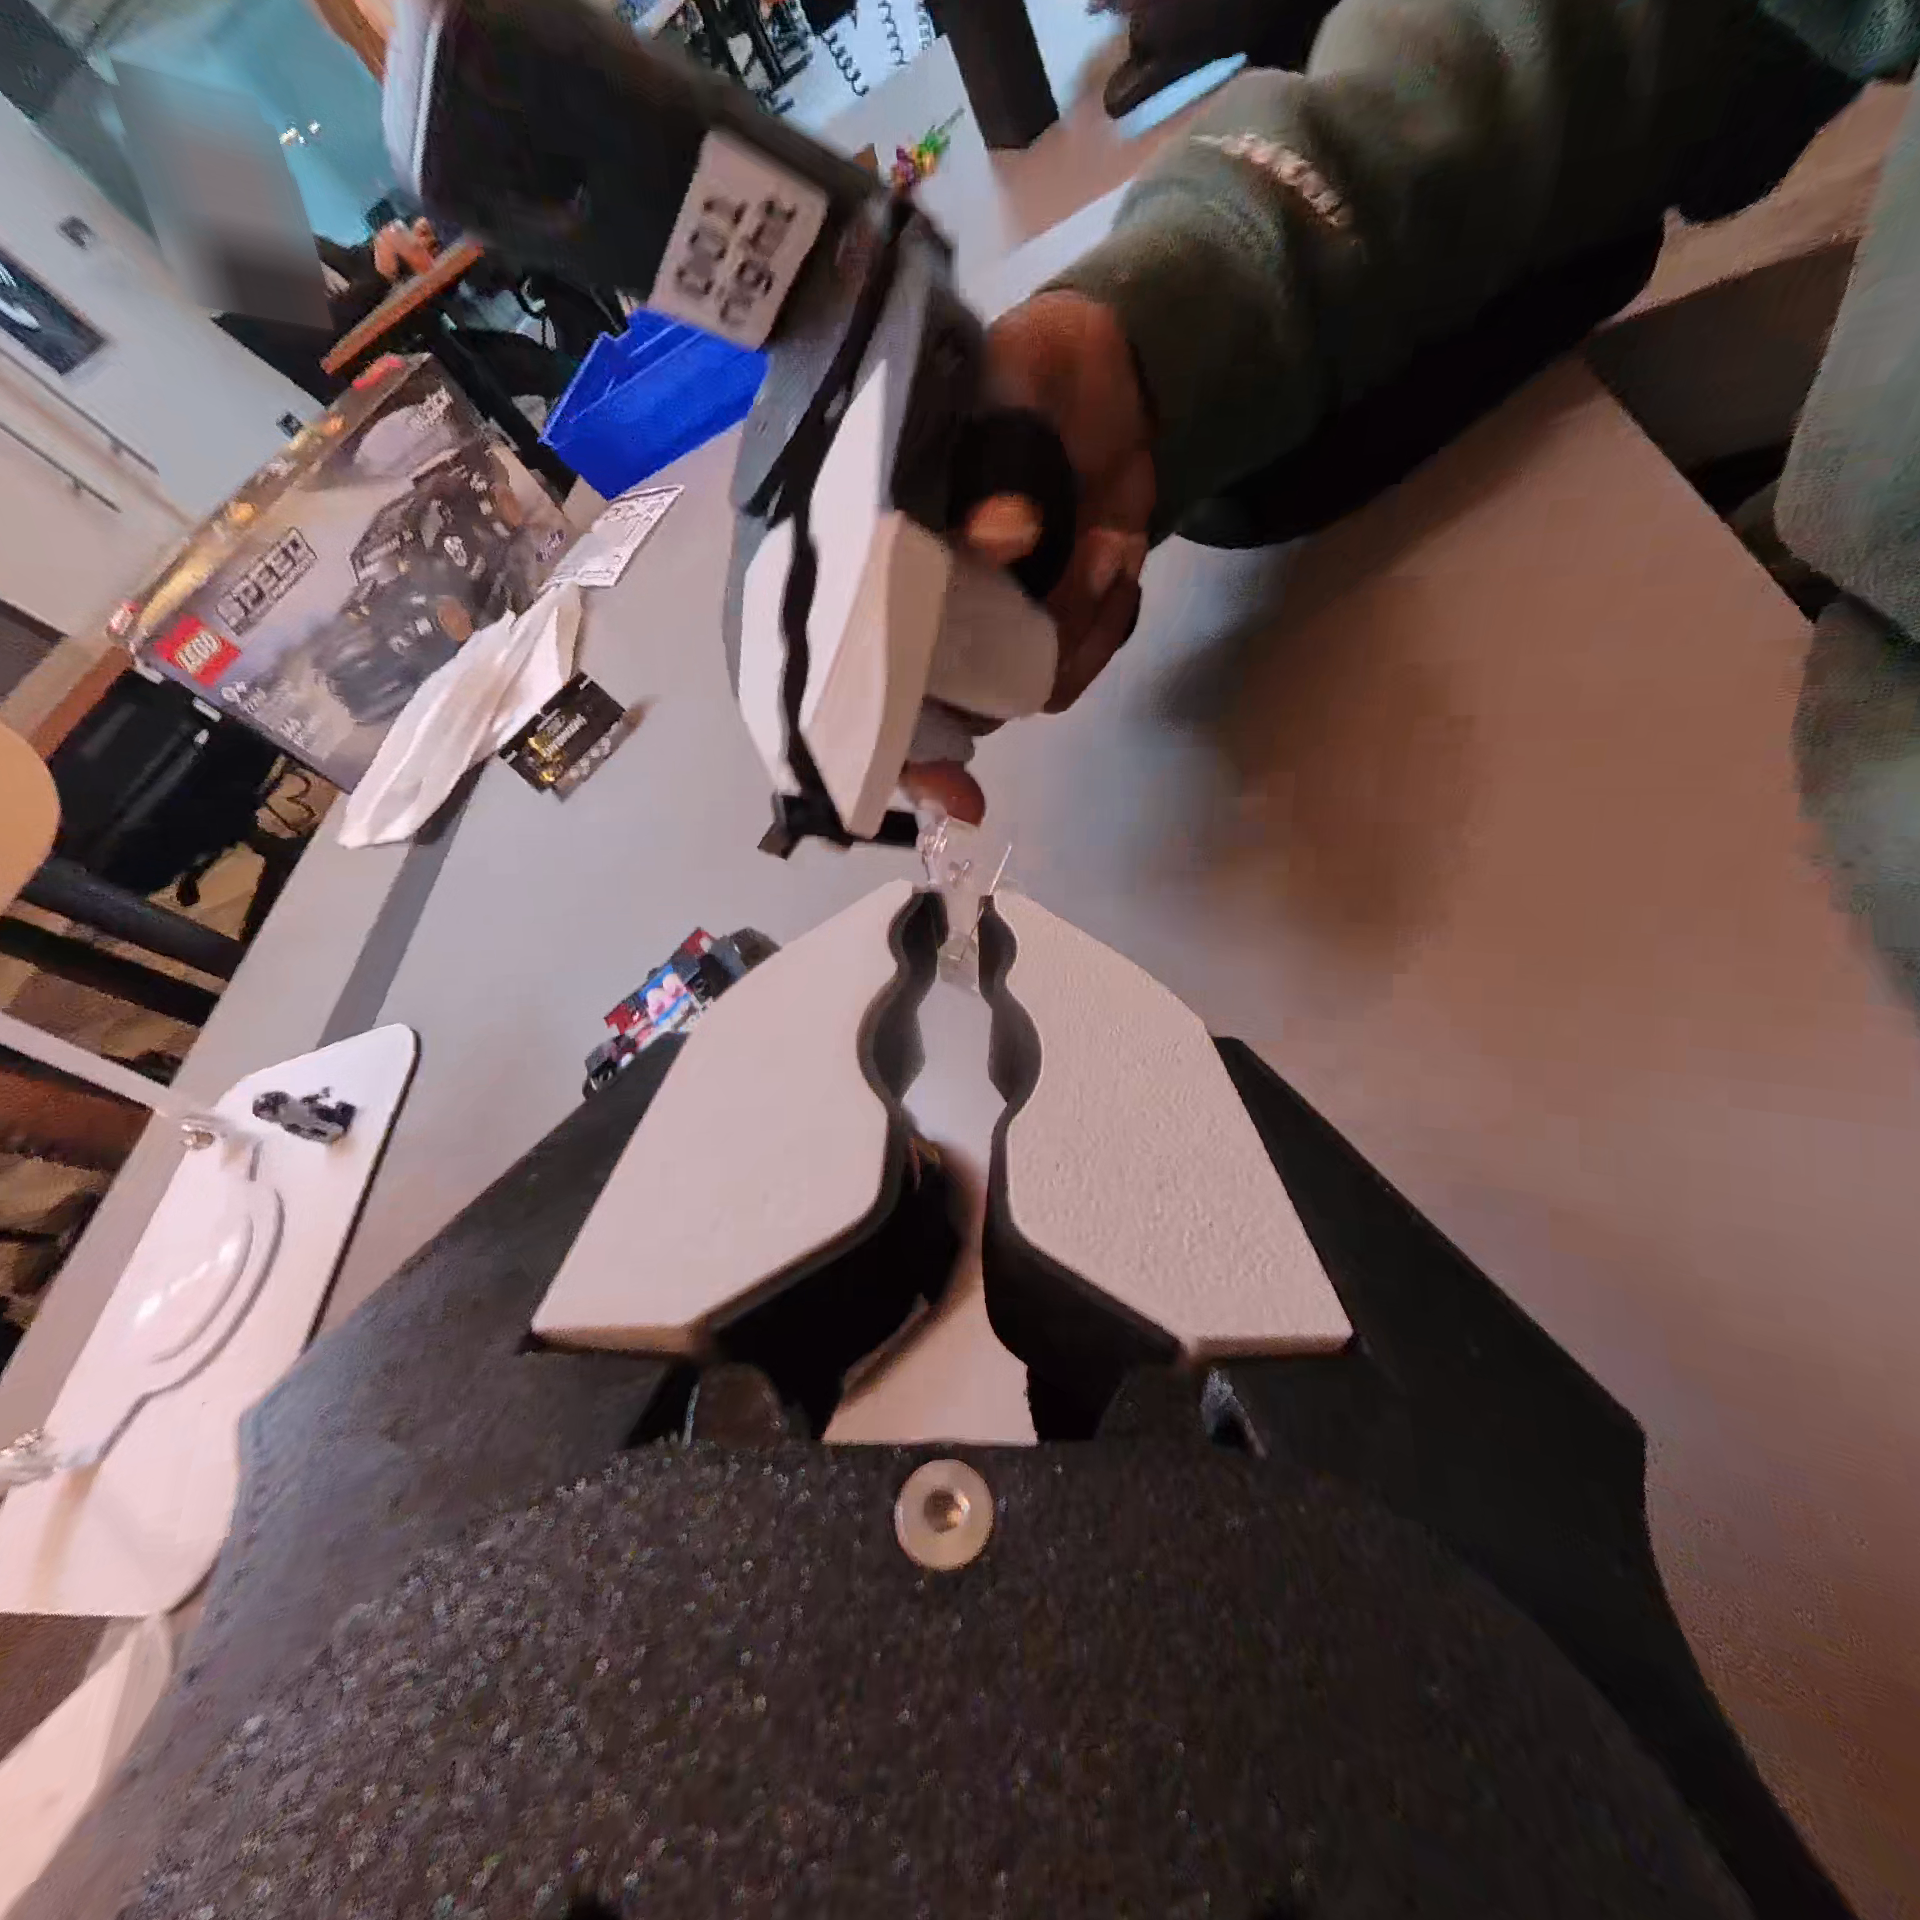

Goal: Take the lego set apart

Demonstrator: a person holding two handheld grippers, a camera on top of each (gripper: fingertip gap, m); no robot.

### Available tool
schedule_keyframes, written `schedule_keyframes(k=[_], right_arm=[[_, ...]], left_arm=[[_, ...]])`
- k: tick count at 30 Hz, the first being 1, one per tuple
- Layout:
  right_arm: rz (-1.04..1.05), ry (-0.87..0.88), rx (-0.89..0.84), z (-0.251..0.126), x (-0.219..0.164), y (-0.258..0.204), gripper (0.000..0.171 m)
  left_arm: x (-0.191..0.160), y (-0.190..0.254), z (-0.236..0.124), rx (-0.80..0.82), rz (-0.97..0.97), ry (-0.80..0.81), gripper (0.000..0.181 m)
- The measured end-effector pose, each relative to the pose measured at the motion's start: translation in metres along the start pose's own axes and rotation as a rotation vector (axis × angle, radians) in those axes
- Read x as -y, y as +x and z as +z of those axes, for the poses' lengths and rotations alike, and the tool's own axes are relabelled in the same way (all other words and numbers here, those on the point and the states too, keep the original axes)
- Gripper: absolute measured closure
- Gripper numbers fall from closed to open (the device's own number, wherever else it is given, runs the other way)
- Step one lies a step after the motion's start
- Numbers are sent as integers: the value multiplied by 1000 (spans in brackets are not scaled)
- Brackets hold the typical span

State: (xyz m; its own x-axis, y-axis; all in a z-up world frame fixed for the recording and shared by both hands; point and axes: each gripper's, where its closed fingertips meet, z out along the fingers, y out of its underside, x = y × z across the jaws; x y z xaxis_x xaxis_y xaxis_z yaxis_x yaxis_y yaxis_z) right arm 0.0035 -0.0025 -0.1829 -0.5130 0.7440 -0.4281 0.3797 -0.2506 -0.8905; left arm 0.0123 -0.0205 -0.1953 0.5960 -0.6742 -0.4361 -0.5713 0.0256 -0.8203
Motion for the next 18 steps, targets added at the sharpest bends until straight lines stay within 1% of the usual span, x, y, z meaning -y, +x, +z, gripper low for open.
schedule_keyframes(k=[2,4,8,10,12,14,18], right_arm=[[-8,28,-26,3,8,-2,168],[-53,37,-94,-1,11,8,168],[-122,48,-192,-11,8,25,168],[-152,13,-223,-9,1,30,168],[-209,-37,-254,-5,-7,33,168],[-278,-97,-280,0,-17,35,168],[-454,-236,-335,9,-39,38,168]], left_arm=[[-6,-5,-3,-6,-52,7,173],[-11,-13,-7,20,-70,16,173],[-23,-39,-20,146,-47,4,173],[-34,-51,-25,214,-26,-38,173],[-53,-68,-32,305,-5,-127,173],[-68,-80,-40,367,25,-181,172],[-80,-91,-48,450,135,-257,172]])
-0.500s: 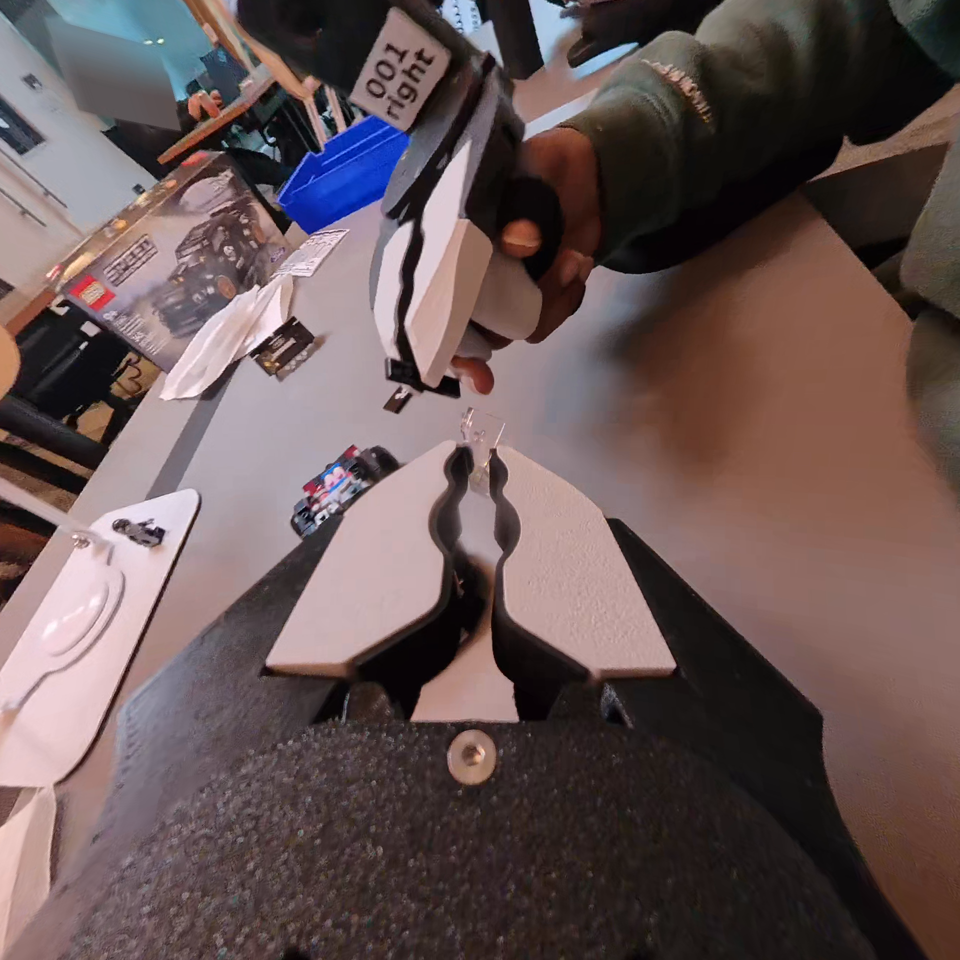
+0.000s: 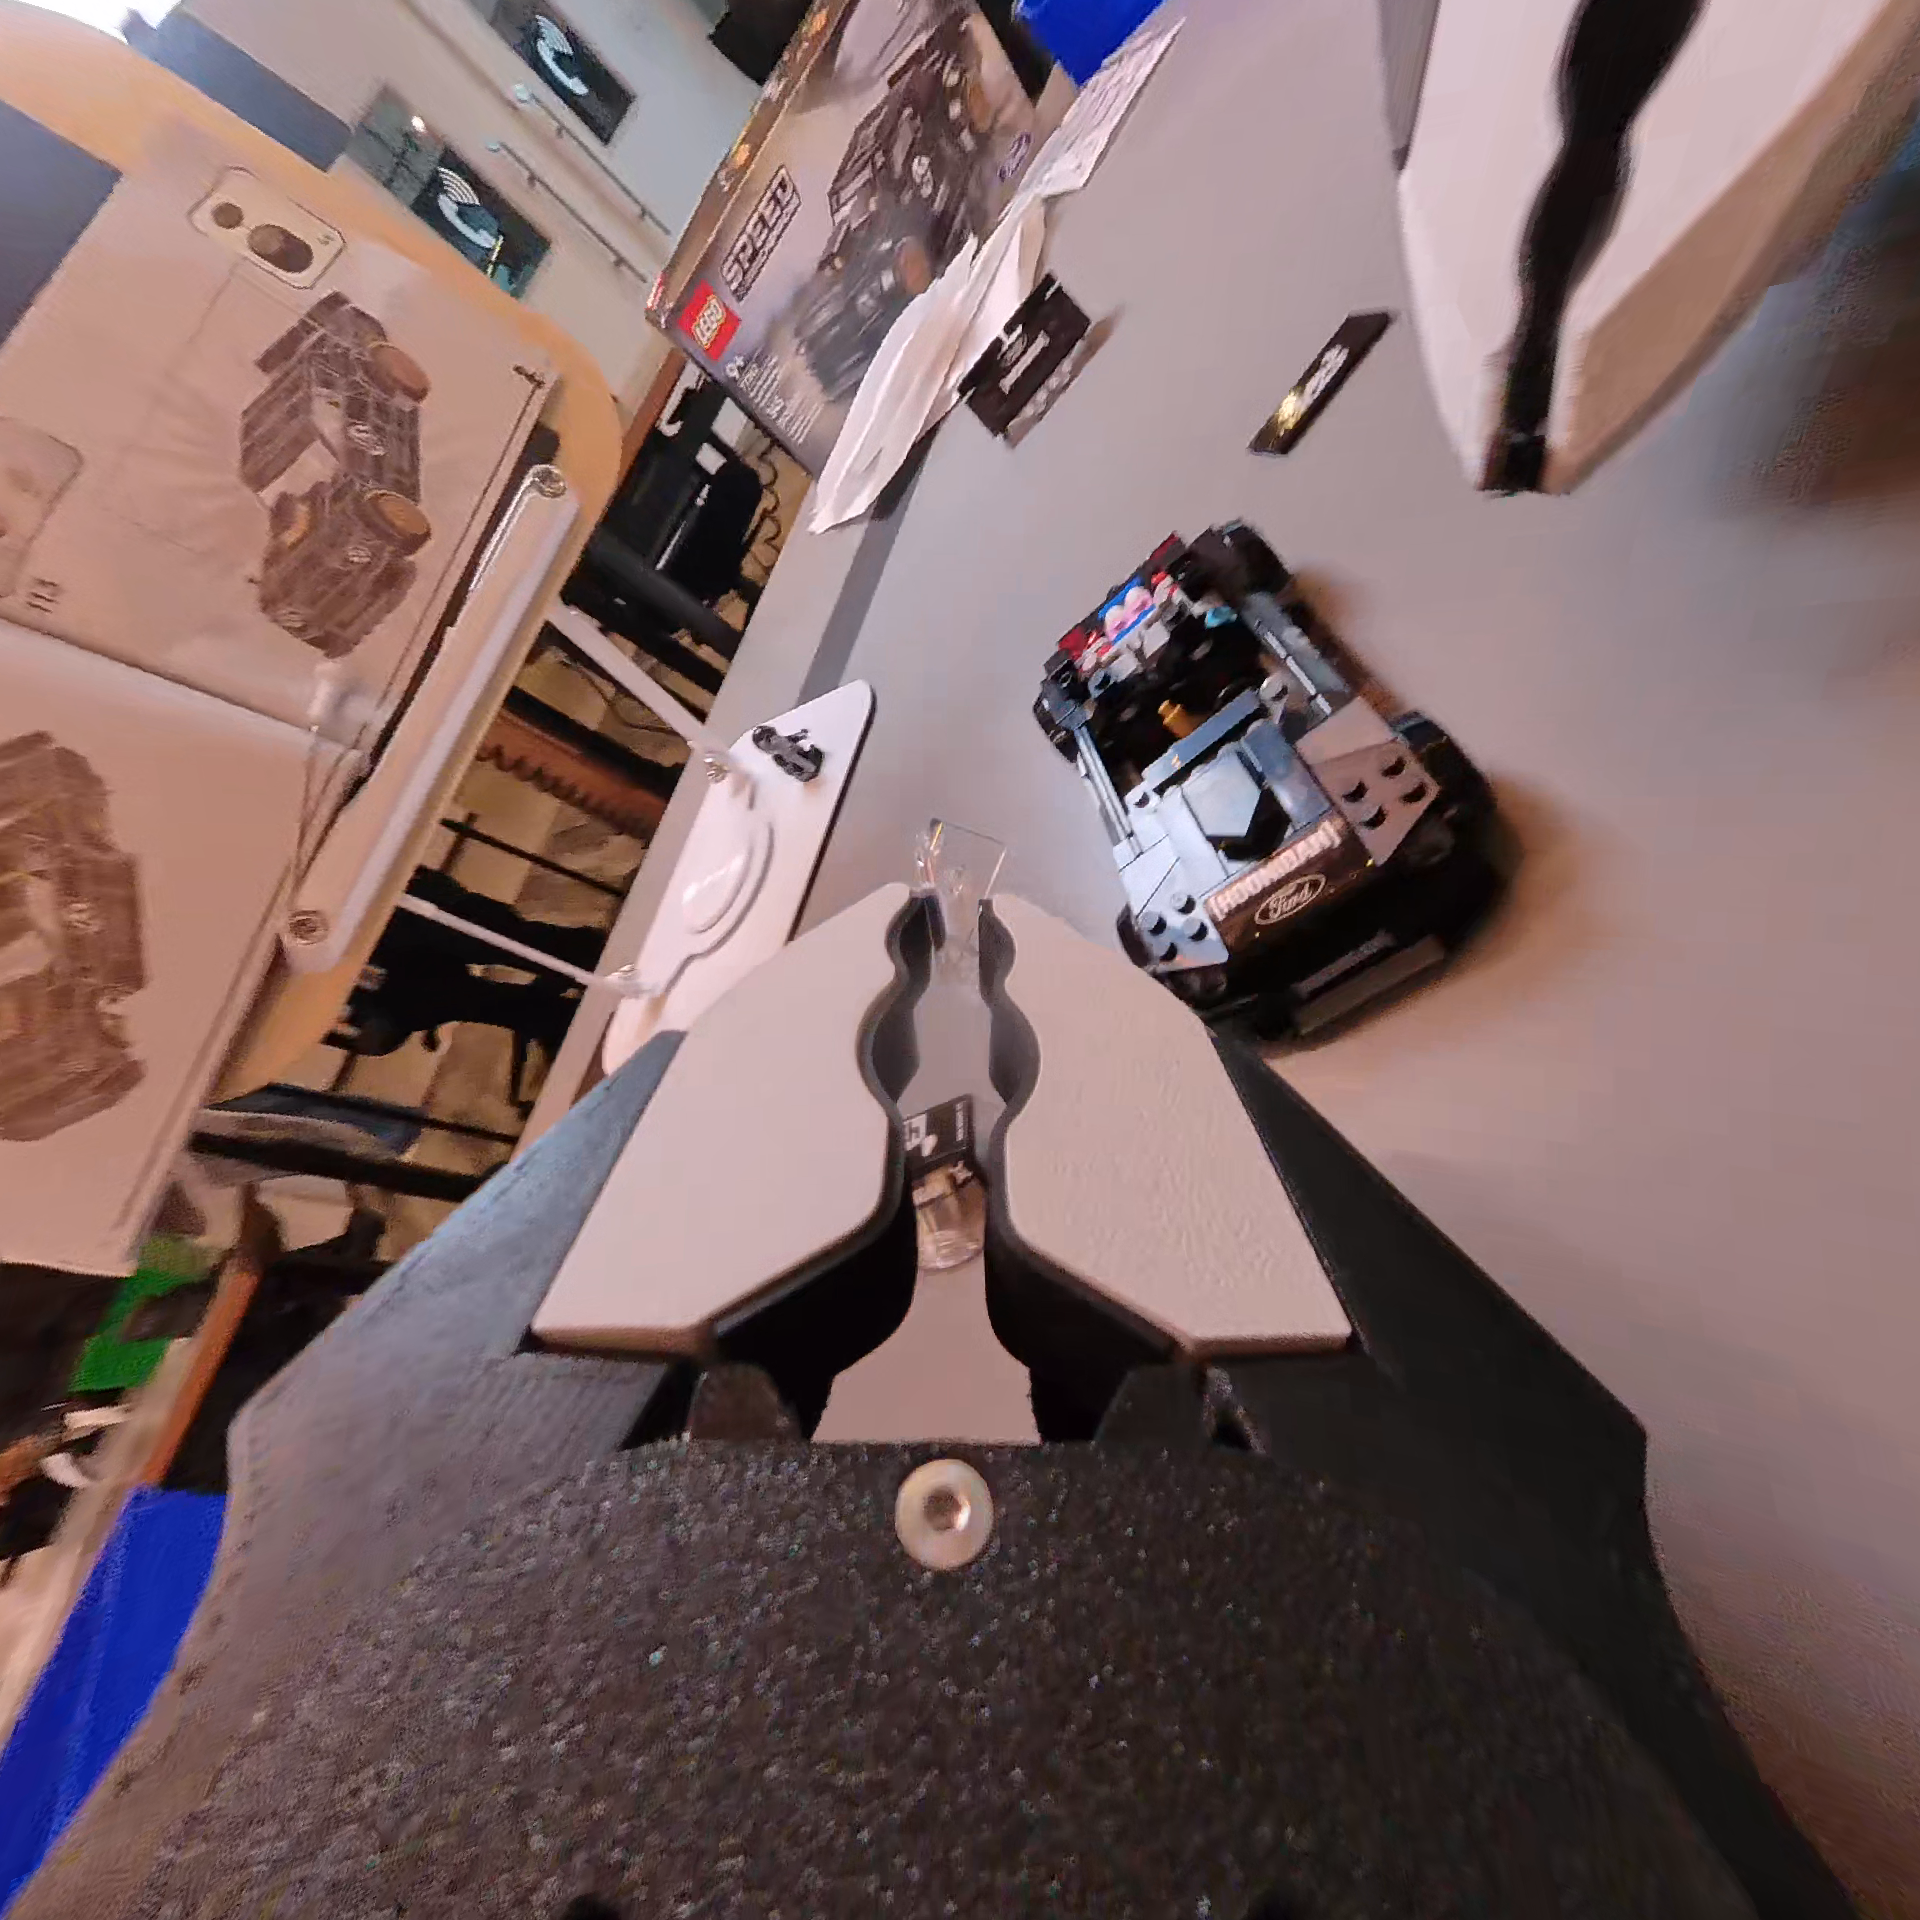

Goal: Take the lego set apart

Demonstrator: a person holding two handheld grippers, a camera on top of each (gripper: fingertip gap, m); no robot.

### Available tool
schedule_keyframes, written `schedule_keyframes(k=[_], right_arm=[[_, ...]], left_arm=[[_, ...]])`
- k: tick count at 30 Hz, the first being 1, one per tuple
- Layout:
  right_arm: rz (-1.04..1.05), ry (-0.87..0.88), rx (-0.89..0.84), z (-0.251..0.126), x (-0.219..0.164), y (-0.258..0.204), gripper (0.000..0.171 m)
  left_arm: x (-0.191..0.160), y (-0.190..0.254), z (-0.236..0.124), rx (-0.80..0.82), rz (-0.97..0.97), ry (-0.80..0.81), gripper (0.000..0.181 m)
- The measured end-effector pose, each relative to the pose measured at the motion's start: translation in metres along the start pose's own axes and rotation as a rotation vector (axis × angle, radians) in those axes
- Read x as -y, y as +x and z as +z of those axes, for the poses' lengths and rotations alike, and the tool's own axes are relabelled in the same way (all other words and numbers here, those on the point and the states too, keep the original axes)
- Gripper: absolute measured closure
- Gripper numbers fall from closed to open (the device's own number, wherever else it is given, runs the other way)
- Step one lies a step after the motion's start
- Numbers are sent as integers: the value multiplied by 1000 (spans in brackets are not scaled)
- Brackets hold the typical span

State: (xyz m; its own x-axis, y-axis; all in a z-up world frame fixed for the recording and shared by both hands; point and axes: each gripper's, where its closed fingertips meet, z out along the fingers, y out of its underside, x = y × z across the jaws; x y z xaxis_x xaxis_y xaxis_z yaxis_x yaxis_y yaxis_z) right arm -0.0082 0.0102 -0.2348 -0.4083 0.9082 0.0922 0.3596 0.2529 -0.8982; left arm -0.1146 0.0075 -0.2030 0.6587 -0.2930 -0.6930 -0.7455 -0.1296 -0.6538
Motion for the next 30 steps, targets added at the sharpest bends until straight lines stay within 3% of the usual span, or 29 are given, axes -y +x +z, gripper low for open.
schedule_keyframes(k=[8,12,17,23,30], right_arm=[[-179,-104,89,43,18,-36,168],[-265,-203,93,75,46,-20,168],[-327,-344,232,117,62,23,167],[-337,-483,351,159,36,43,159],[-283,-424,346,152,43,49,136]], left_arm=[[-51,-14,6,72,35,-240,172],[-70,-46,-5,213,-56,-303,172],[-89,-75,-25,347,-229,-313,172],[-95,-85,-35,385,-243,-317,172],[-79,-77,-30,318,-236,-241,172]])
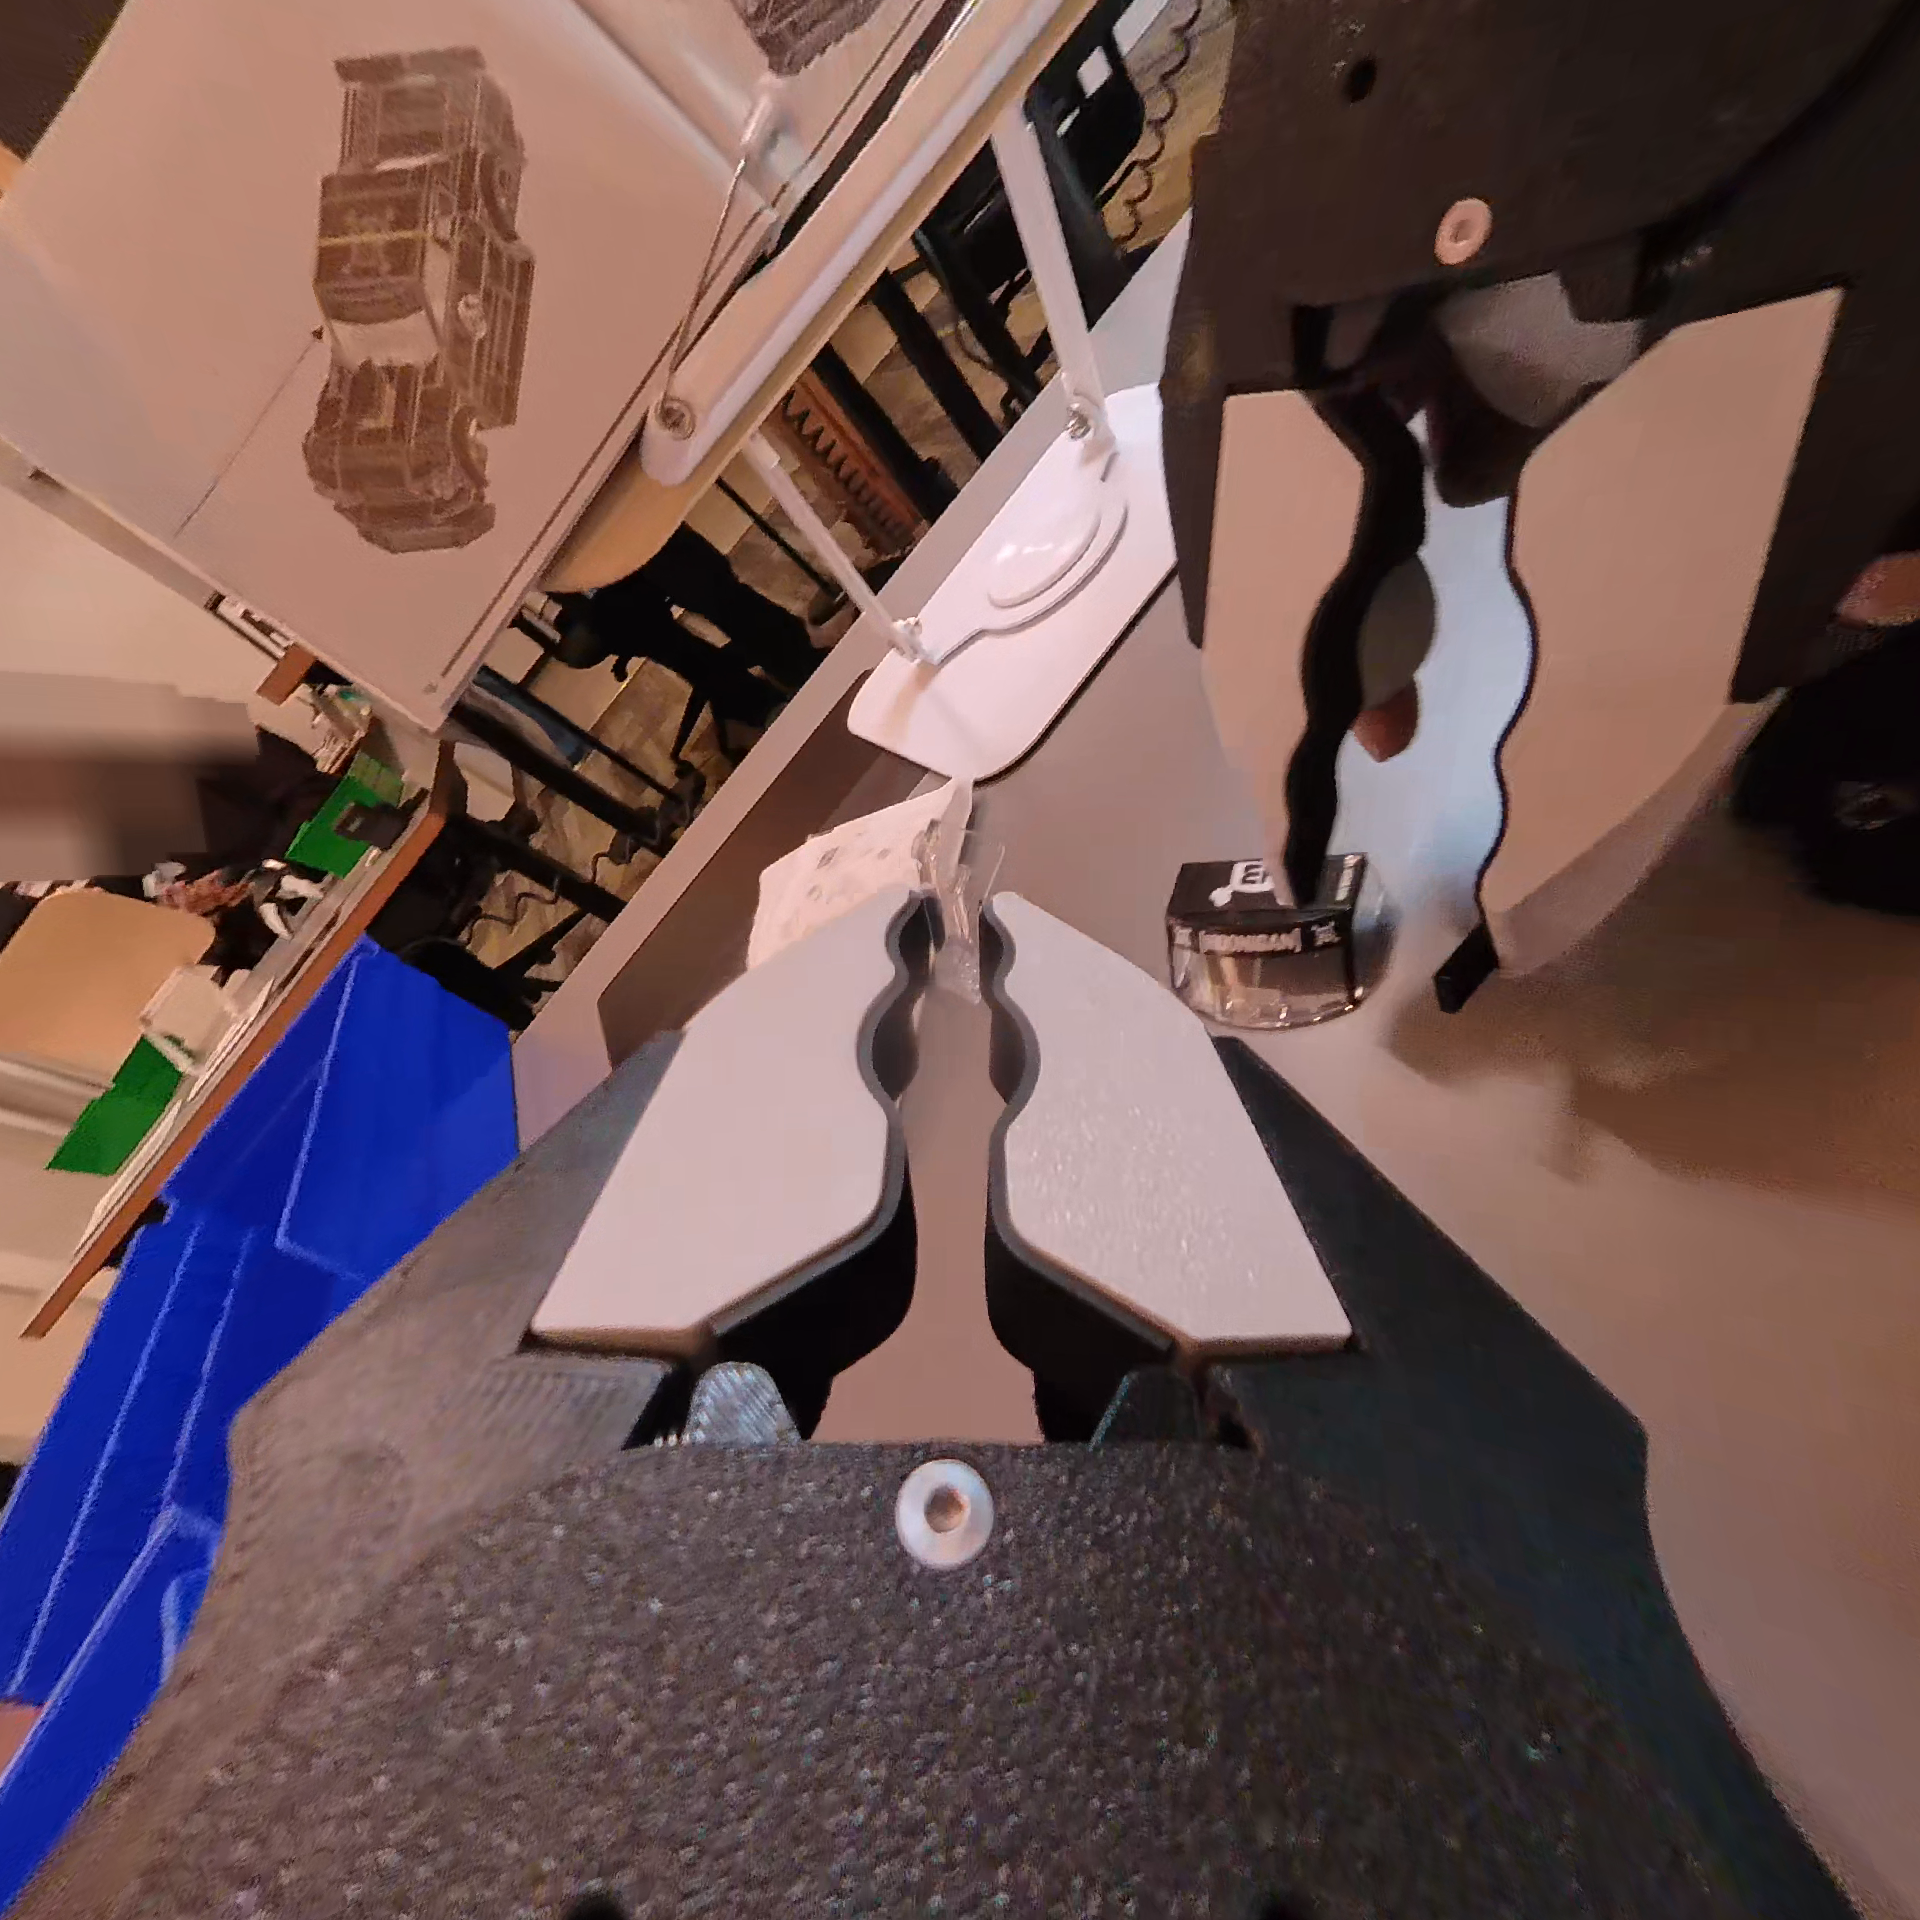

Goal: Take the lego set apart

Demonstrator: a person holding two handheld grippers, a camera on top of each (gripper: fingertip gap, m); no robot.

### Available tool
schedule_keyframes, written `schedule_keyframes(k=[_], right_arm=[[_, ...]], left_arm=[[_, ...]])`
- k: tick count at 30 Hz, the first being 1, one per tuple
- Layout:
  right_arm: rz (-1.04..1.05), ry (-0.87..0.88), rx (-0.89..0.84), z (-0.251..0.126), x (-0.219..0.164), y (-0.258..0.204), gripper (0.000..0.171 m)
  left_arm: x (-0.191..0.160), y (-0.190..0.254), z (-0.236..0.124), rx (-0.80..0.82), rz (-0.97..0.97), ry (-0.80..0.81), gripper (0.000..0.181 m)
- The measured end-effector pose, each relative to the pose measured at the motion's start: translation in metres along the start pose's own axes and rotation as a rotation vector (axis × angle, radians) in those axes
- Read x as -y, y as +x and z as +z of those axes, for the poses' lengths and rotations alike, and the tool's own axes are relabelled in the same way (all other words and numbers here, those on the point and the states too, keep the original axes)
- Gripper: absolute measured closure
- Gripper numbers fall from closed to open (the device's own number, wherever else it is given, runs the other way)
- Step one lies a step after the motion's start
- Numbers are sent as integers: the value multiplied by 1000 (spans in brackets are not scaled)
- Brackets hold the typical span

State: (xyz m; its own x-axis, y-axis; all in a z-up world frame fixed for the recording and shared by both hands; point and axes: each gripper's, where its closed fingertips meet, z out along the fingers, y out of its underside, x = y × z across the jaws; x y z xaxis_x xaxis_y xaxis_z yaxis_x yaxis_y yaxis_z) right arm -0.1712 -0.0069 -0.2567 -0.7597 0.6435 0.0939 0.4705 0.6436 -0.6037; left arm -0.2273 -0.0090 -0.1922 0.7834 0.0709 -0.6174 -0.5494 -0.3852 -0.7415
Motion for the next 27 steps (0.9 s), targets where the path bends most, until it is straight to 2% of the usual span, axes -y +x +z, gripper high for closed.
schedule_keyframes(k=[2,5,7,12,16,21,23,27], right_arm=[[-15,-11,-46,-2,-4,6,131],[-38,5,-93,-2,-2,10,128],[-45,36,-112,-3,2,11,128],[-49,63,-149,-14,5,17,129],[-37,173,-170,-36,15,12,135],[-125,287,-223,-56,26,-13,149],[-136,322,-237,-60,28,-21,155],[-83,380,-217,-67,29,-29,155]], left_arm=[[9,10,-2,-65,-15,49,172],[27,41,-11,-281,-82,154,172],[22,56,-12,-372,-85,119,172],[6,57,-6,-353,-37,53,172],[26,57,-14,-370,-65,172,172],[55,61,-29,-411,-118,332,172],[61,65,-34,-435,-116,364,172],[67,69,-38,-467,-144,400,172]])
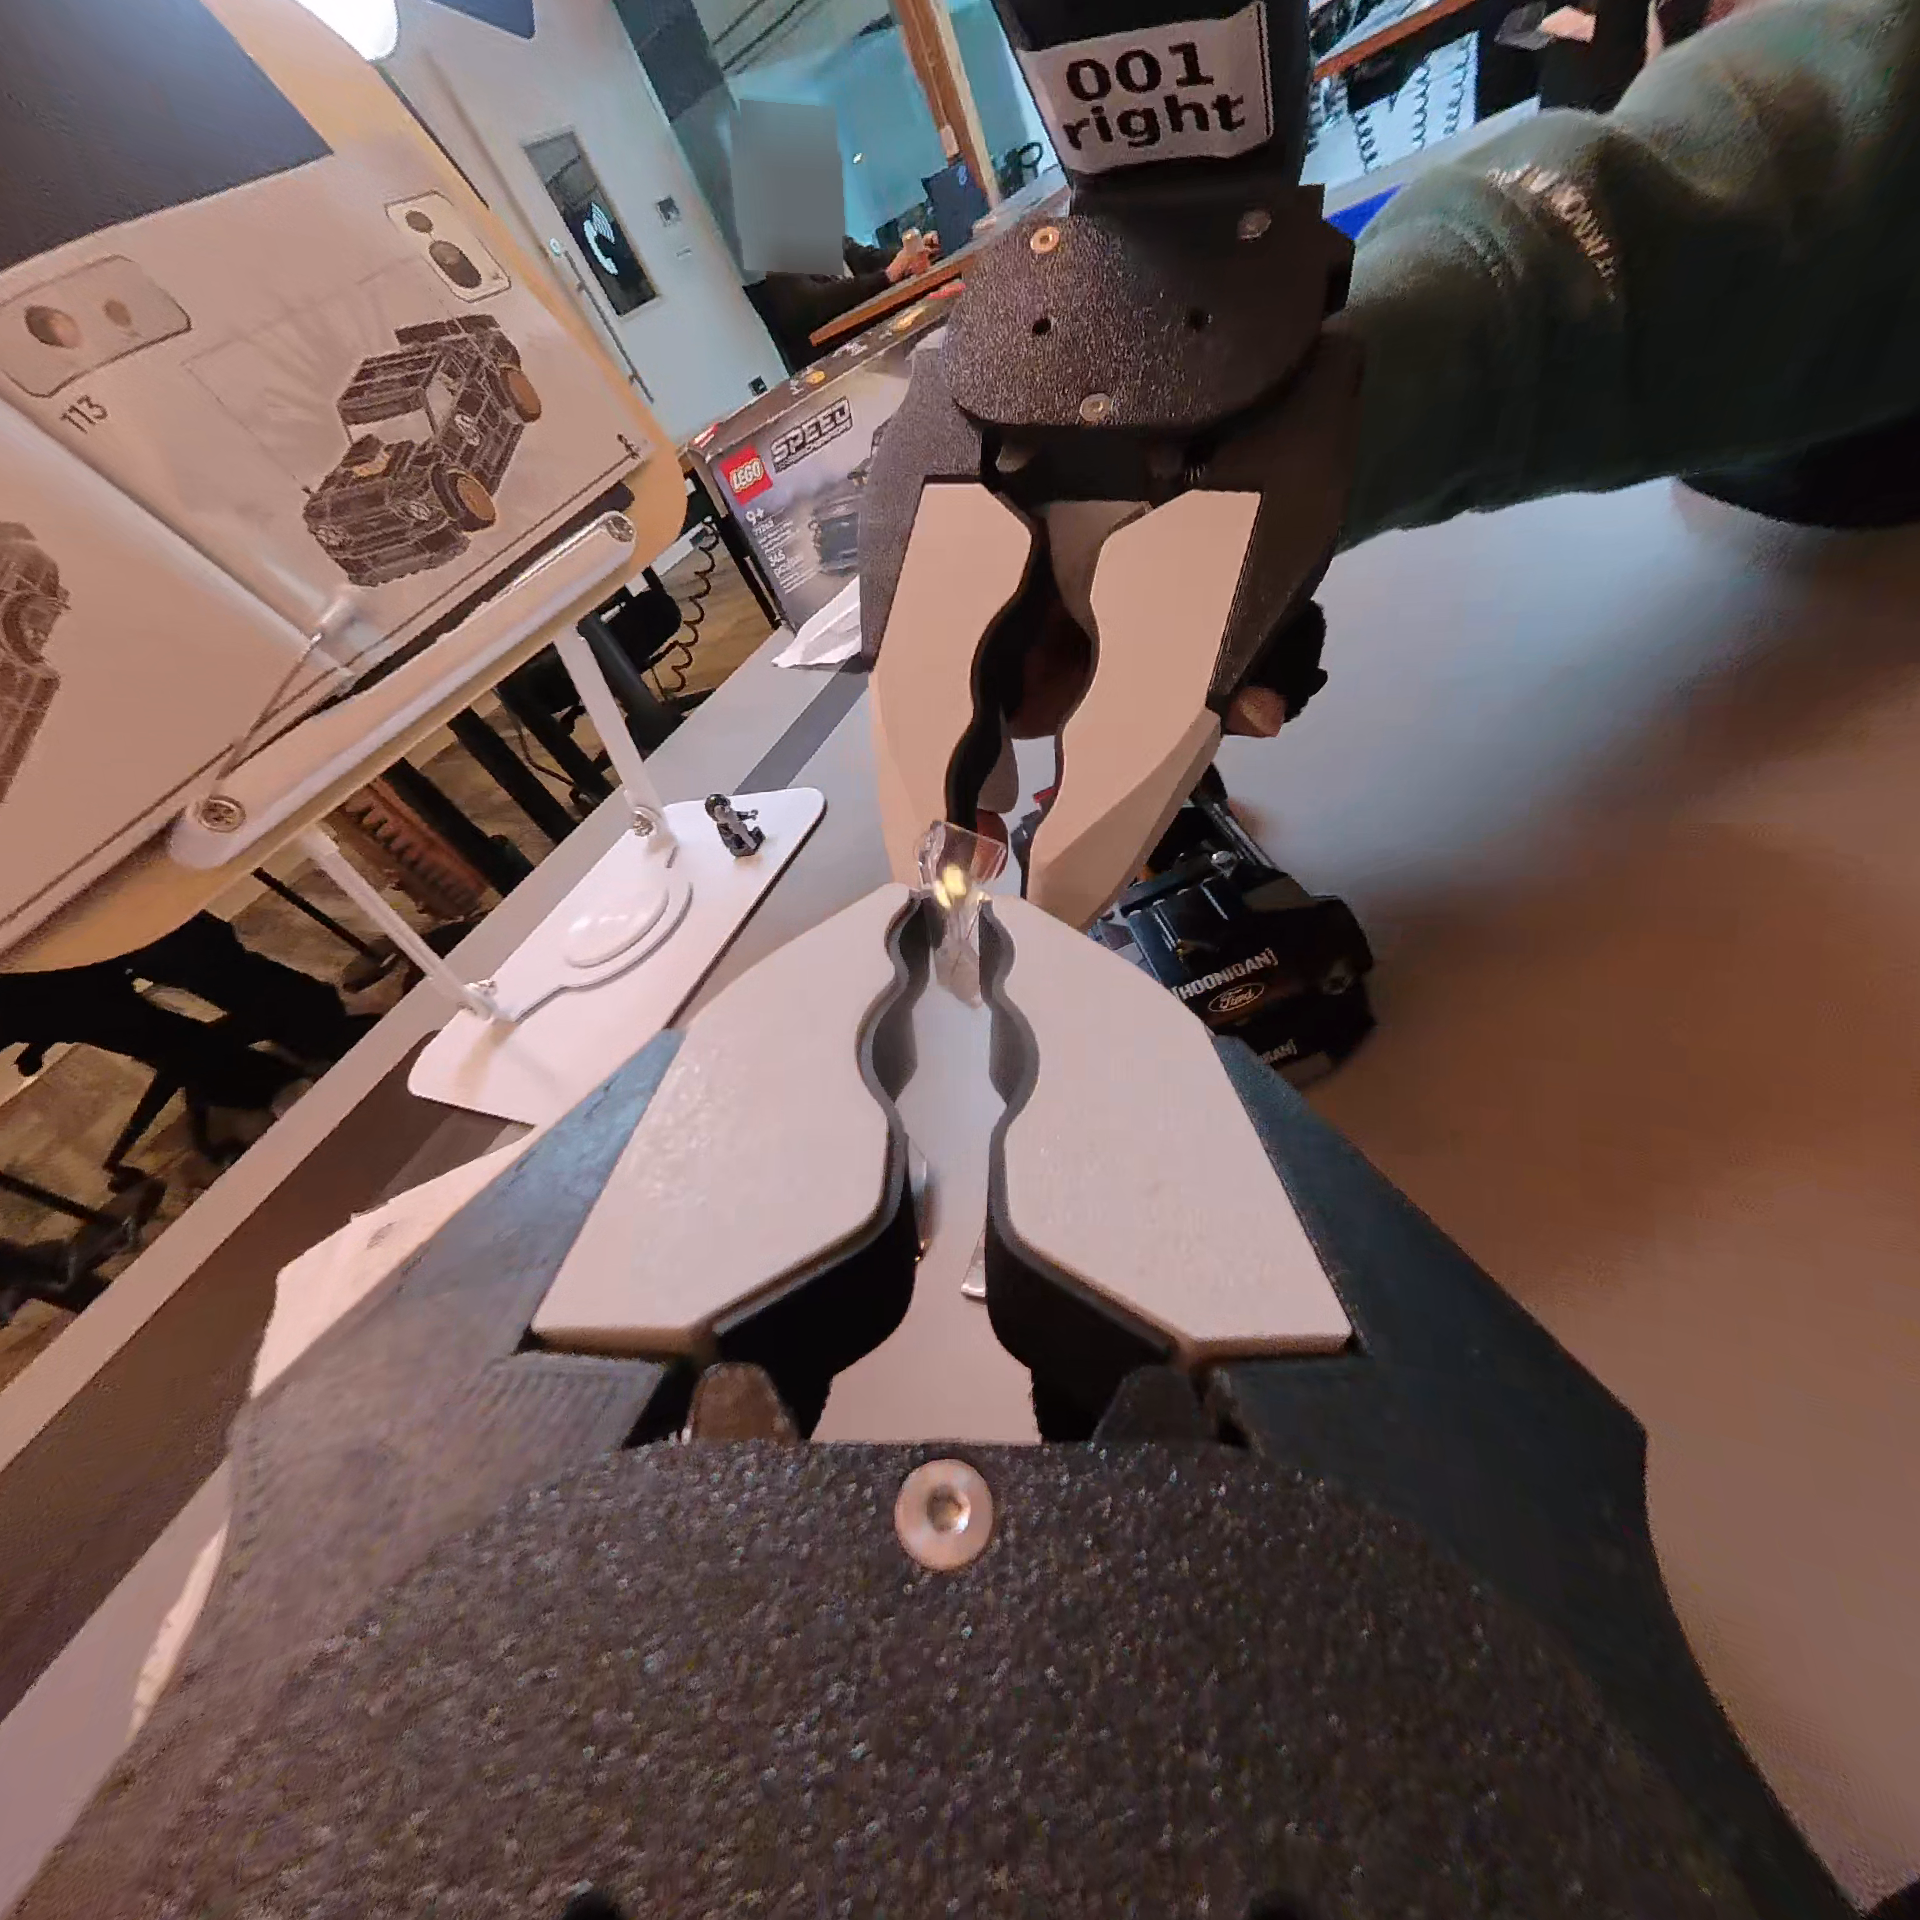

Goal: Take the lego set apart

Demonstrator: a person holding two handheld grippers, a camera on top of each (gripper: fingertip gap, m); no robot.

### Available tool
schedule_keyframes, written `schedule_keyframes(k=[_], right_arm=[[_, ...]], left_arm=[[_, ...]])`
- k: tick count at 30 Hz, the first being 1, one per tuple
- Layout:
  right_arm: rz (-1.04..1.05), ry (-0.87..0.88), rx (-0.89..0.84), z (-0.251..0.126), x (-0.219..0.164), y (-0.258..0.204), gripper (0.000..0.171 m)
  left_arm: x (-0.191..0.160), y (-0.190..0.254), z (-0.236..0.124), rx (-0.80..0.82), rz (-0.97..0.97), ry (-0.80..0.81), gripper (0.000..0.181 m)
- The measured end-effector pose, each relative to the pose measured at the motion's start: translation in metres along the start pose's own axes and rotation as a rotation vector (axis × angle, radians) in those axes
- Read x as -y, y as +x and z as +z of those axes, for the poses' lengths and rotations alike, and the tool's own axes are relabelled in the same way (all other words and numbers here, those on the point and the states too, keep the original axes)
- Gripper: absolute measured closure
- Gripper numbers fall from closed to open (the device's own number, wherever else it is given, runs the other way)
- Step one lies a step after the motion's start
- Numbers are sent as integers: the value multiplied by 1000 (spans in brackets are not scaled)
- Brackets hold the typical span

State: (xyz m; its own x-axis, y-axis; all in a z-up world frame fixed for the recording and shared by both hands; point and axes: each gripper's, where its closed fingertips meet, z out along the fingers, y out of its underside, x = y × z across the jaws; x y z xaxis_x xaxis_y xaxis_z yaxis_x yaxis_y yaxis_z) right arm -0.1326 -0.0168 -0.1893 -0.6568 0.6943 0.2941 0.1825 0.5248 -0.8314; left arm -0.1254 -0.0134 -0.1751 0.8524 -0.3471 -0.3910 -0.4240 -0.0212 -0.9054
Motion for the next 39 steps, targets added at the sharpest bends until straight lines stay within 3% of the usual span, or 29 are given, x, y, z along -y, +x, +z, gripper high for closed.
schedule_keyframes(k=[8,13,18,21,24,27,29,35,39], right_arm=[[-9,-3,-129,-7,-6,11,156],[22,78,-130,-11,4,6,156],[29,82,-189,-16,3,12,156],[44,31,-249,-26,-8,20,152],[100,12,-268,-46,-22,18,153],[147,-18,-298,-69,-41,11,153],[176,-34,-319,-84,-54,3,153],[296,11,-395,-123,-78,-12,153],[359,56,-404,-137,-81,-10,154]], left_arm=[[1,-4,-1,-25,-137,30,157],[1,-1,1,-16,-101,17,175],[6,-4,3,39,-64,14,175],[-15,-27,0,188,24,-124,175],[-64,-56,-15,345,159,-426,175],[-108,-69,-31,394,237,-702,175],[-124,-72,-36,395,268,-800,175],[-138,-60,-37,328,187,-849,173],[-137,-40,-32,216,-35,-777,154]])
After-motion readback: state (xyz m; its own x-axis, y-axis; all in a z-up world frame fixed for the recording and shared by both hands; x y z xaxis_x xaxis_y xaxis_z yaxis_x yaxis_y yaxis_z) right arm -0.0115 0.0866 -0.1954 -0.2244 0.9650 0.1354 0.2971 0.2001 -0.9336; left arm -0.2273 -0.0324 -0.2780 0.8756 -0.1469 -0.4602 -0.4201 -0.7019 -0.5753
